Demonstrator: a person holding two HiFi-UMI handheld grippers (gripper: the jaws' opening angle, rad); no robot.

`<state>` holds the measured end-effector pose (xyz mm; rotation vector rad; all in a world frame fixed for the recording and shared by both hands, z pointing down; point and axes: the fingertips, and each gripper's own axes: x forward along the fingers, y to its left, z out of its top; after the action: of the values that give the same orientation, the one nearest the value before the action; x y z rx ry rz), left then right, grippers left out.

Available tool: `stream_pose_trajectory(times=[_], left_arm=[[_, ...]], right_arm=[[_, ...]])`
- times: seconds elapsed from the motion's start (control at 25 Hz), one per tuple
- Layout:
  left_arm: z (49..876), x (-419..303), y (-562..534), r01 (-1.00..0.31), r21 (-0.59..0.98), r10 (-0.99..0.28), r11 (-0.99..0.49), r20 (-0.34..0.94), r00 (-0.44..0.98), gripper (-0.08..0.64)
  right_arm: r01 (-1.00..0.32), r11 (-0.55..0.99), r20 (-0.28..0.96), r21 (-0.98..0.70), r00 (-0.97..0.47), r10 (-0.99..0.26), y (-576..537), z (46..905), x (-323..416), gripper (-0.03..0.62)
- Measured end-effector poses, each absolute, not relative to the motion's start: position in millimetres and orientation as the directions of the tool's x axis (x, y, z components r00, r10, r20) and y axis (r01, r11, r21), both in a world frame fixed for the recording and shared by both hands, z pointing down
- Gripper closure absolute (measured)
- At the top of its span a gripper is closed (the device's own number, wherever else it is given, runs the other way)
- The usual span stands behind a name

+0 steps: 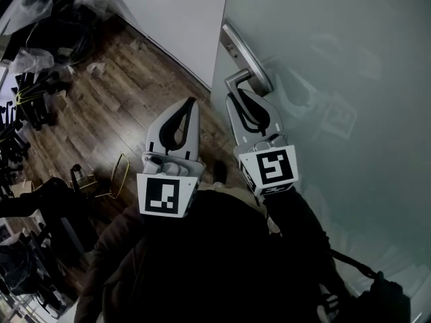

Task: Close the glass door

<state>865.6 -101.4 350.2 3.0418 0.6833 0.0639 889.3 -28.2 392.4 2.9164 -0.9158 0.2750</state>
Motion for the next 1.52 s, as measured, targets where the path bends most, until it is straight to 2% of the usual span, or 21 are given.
stream_pose_trajectory(times=[0.28, 0.64, 0.84, 1.08, 1.28, 1.52], left_arm=[[327.1, 857.2, -108.2, 0.343, 0.057, 0.343, -0.938, 0.005, 0.939, 0.563], [359.1, 756.0, -149.4, 0.176, 0.082, 0.178, -0.981, 0.012, 0.984, 0.563], [355.0, 726.8, -199.8, 0.103, 0.105, 0.106, -0.989, 0.018, 0.994, 0.563], [343.6, 674.1, -234.0, 0.077, 0.077, 0.079, -0.994, 0.018, 0.997, 0.563], [345.6, 657.8, -255.6, 0.012, 0.071, 0.014, -0.997, 0.021, 1.0, 0.563], [339.4, 589.6, -271.2, -0.065, 0.057, -0.065, -0.996, -0.005, 0.998, 0.563]], right_arm=[[-0.589, -0.807, 0.218, -0.046, 0.782, -0.583, -33.7, 381.8, 900.4, 0.528], [-0.649, -0.756, 0.199, -0.087, 0.732, -0.651, -66.0, 396.2, 842.3, 0.528], [-0.698, -0.708, 0.208, -0.101, 0.681, -0.702, -108.6, 393.7, 819.8, 0.528], [-0.772, -0.631, 0.214, -0.075, 0.606, -0.766, -151.3, 390.4, 764.3, 0.528], [-0.837, -0.544, 0.235, -0.062, 0.517, -0.823, -182.0, 394.0, 736.1, 0.526], [-0.898, -0.438, 0.229, -0.037, 0.419, -0.879, -215.8, 387.3, 651.2, 0.523]])
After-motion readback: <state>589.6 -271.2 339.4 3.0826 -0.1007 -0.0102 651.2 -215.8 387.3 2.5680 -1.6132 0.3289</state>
